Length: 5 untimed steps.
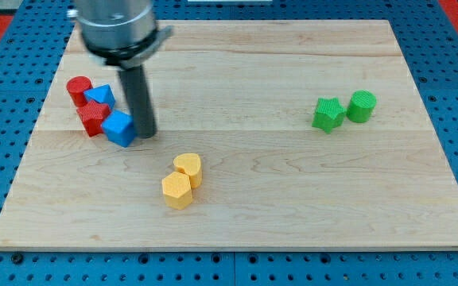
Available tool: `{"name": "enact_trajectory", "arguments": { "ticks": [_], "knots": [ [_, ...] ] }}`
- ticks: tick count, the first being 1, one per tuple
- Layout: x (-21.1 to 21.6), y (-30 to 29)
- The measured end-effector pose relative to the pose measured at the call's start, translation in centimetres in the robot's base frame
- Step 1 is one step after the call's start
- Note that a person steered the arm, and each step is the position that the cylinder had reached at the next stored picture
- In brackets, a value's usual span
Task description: Push the blue blocks into the red blocks
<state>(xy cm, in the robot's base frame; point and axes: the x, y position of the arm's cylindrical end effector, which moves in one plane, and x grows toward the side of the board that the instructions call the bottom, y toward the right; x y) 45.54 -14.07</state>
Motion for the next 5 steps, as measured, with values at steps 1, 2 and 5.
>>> {"name": "enact_trajectory", "arguments": {
  "ticks": [1, 2, 5],
  "knots": [
    [1.4, -1.3],
    [1.1, -1.2],
    [3.3, -0.2]
  ]
}}
